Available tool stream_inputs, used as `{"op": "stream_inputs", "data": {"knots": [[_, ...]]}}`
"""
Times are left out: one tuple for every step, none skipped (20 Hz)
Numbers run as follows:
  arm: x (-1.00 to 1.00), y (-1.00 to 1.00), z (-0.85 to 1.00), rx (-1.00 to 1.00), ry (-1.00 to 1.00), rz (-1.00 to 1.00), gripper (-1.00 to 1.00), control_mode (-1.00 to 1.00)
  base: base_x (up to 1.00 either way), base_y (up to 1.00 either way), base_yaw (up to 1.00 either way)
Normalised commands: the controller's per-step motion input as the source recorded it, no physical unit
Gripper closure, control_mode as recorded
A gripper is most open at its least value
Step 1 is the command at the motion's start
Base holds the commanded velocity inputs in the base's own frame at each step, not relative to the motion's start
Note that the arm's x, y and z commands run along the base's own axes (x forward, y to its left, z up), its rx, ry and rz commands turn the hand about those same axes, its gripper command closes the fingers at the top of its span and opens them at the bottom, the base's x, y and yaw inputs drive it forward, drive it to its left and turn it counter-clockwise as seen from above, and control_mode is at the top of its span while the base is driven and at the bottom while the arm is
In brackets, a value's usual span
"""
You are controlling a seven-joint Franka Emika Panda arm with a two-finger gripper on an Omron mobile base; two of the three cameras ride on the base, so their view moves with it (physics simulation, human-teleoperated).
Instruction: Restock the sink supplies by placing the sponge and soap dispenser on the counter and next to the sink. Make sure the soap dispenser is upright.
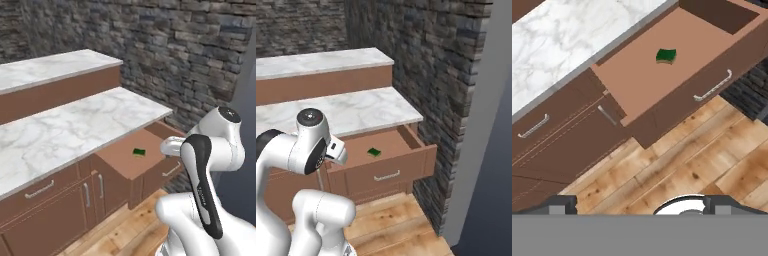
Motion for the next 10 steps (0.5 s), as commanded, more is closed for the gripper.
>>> {"op": "stream_inputs", "data": {"knots": [[0.00,0.00,0.00,0.00,0.00,0.00,-1.00,1.00,0.01,-0.77,0.44],[0.00,0.00,0.00,0.00,0.00,0.00,-1.00,1.00,0.01,-0.78,0.45],[0.00,0.00,0.00,0.00,0.00,0.00,-1.00,1.00,0.01,-0.78,0.45],[0.00,0.00,0.00,0.00,0.00,0.00,-1.00,1.00,0.00,-0.76,0.45],[0.00,0.00,0.00,0.00,0.00,0.00,-1.00,1.00,0.00,-0.74,0.45],[0.00,0.00,0.00,0.00,0.00,0.00,-1.00,1.00,0.00,-0.71,0.45],[0.00,0.00,0.00,0.00,0.00,0.00,-1.00,1.00,0.01,-0.71,0.47],[0.00,0.00,0.00,0.00,0.00,0.00,-1.00,1.00,0.03,-0.74,0.47],[0.00,0.00,0.00,0.00,0.00,0.00,-1.00,1.00,0.06,-0.74,0.47],[0.00,0.00,0.00,0.00,0.00,0.00,-1.00,1.00,0.07,-0.74,0.47]]}}
